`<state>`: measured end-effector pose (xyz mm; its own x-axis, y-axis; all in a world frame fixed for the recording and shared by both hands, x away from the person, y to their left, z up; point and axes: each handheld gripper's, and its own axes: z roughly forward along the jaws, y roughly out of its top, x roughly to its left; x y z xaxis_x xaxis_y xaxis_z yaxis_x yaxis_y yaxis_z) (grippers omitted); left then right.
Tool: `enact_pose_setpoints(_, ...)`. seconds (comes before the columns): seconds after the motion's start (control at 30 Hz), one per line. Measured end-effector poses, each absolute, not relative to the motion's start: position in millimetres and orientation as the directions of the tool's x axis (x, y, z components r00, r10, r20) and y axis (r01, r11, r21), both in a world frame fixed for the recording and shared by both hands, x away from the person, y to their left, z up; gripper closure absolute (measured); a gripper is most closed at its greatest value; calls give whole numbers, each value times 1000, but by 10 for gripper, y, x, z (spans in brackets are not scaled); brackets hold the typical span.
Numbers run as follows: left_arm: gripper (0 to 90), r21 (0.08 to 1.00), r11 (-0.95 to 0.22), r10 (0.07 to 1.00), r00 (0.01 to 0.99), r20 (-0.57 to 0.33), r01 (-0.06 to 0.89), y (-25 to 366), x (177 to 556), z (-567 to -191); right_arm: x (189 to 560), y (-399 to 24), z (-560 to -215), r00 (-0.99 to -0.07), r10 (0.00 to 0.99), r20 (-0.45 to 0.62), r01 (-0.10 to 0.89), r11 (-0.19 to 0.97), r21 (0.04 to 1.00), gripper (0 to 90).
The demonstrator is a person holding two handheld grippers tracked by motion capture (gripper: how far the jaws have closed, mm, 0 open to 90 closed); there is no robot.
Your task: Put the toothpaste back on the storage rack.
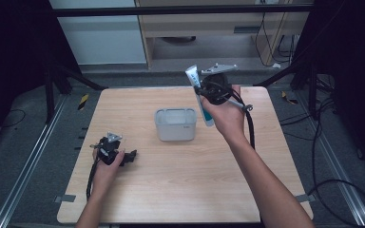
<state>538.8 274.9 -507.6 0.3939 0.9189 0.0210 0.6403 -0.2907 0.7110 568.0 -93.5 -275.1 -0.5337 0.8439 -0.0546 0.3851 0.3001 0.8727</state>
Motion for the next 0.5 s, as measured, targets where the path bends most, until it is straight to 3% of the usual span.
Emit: enact_pose_setpoints(0.5, 0, 711, -286, 922, 387, 21, 642, 2742, 5390, -5077, 5803, -699, -2586, -508, 857, -81, 305, 267, 914, 794)
